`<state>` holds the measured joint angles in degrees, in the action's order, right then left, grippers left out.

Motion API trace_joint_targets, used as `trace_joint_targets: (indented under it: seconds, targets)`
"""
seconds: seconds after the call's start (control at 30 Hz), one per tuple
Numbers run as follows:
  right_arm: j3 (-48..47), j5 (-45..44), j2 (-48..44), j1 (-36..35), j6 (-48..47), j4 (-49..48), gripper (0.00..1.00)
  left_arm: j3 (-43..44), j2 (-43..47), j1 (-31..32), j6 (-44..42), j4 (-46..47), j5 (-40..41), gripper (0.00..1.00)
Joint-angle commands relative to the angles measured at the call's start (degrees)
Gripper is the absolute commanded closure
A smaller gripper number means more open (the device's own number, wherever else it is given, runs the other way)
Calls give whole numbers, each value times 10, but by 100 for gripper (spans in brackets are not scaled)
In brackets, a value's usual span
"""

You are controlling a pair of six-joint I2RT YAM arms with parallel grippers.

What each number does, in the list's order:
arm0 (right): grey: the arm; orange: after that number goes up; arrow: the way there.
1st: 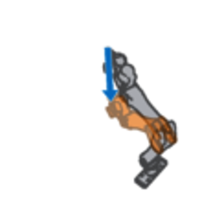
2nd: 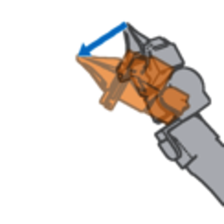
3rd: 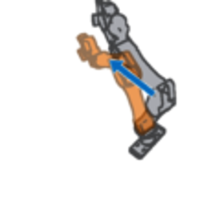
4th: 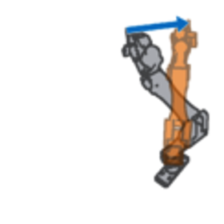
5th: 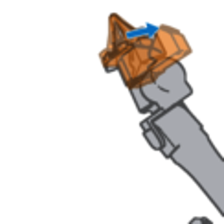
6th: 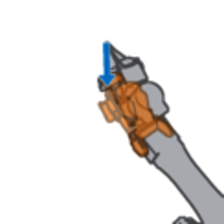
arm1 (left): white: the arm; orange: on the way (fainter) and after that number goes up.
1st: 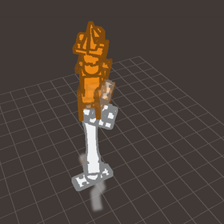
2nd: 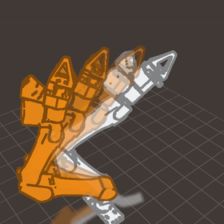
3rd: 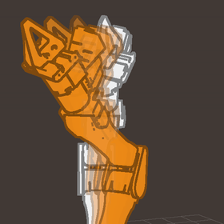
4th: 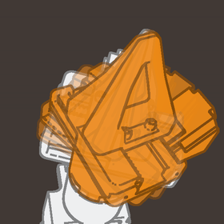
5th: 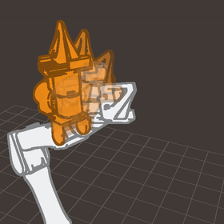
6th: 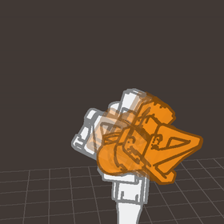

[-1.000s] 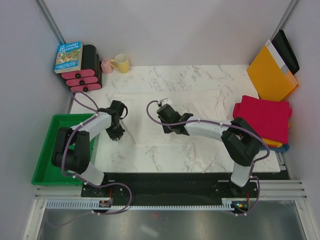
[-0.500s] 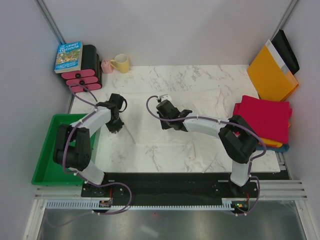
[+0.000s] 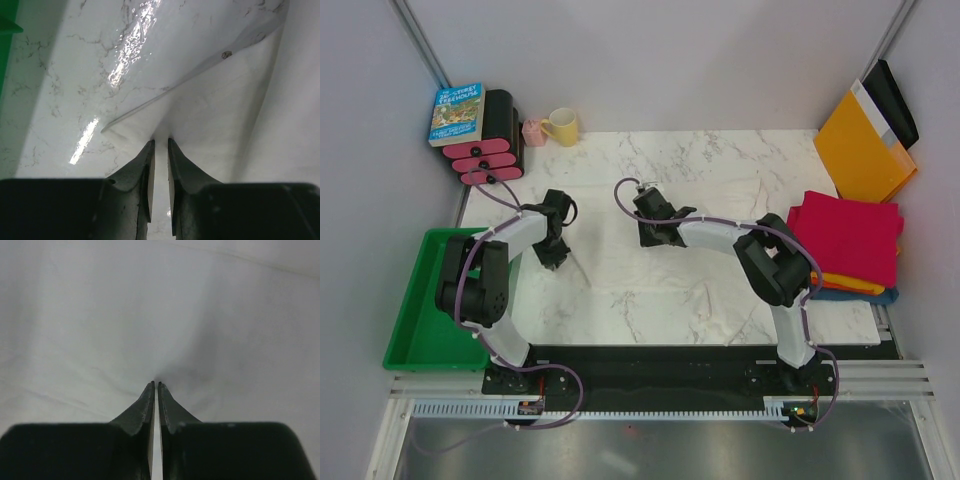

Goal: Fold and stack the t-shirts
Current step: Fold the flattened tshirt in 1/3 of the way

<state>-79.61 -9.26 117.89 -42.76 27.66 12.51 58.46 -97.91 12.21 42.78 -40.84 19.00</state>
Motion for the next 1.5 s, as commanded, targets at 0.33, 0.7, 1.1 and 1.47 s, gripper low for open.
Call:
trace_joint_targets:
  seconds: [0.33,0.7,1.1,1.47]
  targets:
    - [-19,20,16,47,37,6,87,-73,75,-14,24,-72,-43,76]
    - [-15,35,7,48,19,-20,87,-53,134,-20,10,-113,-14,73]
    - [-5,-109,-205,130,-40,32,41,-42,300,-17,-88,45,-88,51]
    - [39,-115,-192,151,-101,68,54,-107,243,36,-42,98,-158,62]
